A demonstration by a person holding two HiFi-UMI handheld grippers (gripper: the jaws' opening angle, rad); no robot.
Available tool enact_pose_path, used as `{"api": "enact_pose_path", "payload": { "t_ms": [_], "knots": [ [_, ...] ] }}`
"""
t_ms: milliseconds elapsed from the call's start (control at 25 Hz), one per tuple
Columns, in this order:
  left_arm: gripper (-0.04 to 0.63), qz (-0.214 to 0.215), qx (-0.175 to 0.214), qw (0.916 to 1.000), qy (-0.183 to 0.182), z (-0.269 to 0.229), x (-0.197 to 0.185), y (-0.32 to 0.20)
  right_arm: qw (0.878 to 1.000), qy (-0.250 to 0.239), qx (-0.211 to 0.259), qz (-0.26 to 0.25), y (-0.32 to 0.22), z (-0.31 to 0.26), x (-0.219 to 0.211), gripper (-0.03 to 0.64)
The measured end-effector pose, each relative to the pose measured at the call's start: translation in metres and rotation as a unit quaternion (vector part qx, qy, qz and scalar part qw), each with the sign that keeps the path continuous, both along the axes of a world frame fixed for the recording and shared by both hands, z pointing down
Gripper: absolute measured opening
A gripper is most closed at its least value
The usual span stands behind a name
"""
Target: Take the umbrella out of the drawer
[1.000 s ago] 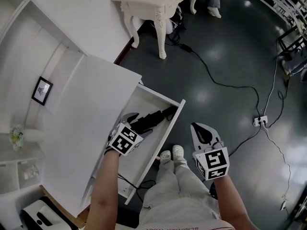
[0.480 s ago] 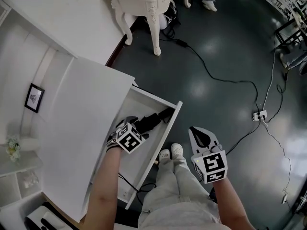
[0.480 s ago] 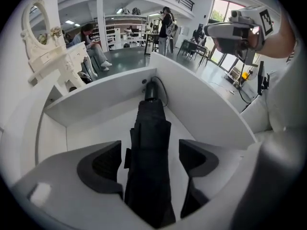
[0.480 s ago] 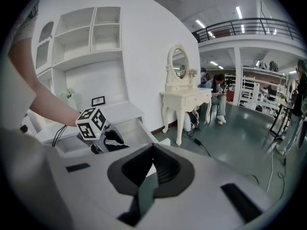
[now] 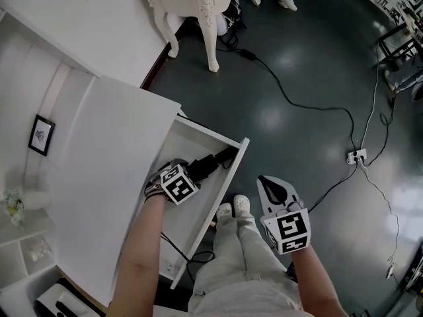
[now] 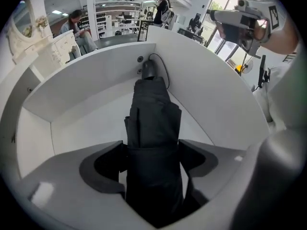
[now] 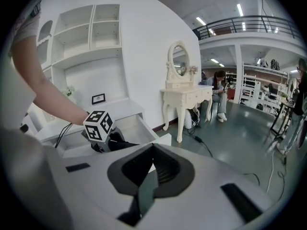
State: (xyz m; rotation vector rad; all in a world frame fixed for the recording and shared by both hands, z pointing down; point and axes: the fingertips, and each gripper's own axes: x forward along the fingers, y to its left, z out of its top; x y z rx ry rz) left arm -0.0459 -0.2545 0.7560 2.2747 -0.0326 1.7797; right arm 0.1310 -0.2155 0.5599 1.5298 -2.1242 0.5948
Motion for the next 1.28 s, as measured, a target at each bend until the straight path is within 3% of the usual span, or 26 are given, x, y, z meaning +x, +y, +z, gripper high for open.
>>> {"api": "enact_pose_path", "payload": {
  "t_ms": [320, 560, 960, 1280],
  "knots": [
    [0.287, -0.001, 0.033, 0.9994, -0.012, 0.001, -0.001, -0.007, 1.0, -0.002, -0.009, 0.004, 0.005, 0.008, -0.003, 0.005],
    [0.275, -0.007, 0.043, 0.9989, -0.018, -0.001, -0.001, -0.005, 1.0, -0.002, -0.003, 0.001, 0.006, 0.004, -0.004, 0.005],
    [0.275, -0.056, 0.046, 0.9973, -0.006, -0.014, -0.01, 0.003, 1.0, 0.001, 0.01, 0.005, 0.004, -0.007, 0.003, 0.005],
    [0.275, -0.071, 0.077, 0.9944, 0.012, -0.041, -0.005, -0.003, 1.0, 0.002, 0.029, -0.005, 0.0, -0.024, 0.001, 0.005]
  ]
}}
